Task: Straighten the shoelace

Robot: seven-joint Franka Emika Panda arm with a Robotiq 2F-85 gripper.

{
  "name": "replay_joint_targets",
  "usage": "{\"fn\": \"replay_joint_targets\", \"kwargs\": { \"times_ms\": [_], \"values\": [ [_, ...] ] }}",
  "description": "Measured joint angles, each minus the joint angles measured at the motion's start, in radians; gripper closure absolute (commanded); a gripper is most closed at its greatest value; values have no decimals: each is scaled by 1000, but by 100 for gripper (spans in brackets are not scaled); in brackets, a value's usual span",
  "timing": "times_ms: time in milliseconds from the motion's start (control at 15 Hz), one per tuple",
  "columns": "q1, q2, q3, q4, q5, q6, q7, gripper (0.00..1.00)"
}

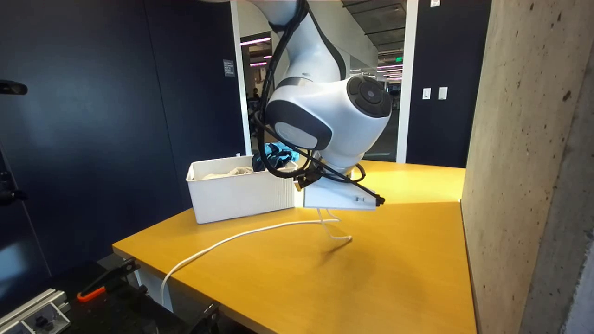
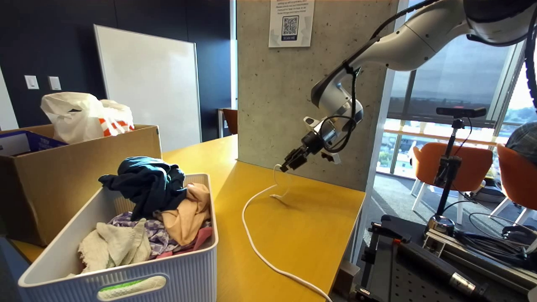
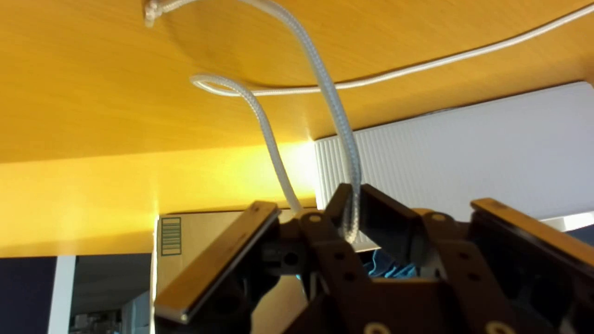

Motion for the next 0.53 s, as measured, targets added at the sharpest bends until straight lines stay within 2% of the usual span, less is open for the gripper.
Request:
{"fn": "replay_joint_targets", "kwargs": {
  "times_ms": [267,533],
  "values": [
    [90,-30,-95,-8,95,-80,-156,97],
    [213,-42,-234,-4,100,-103,-185,97]
  ]
}}
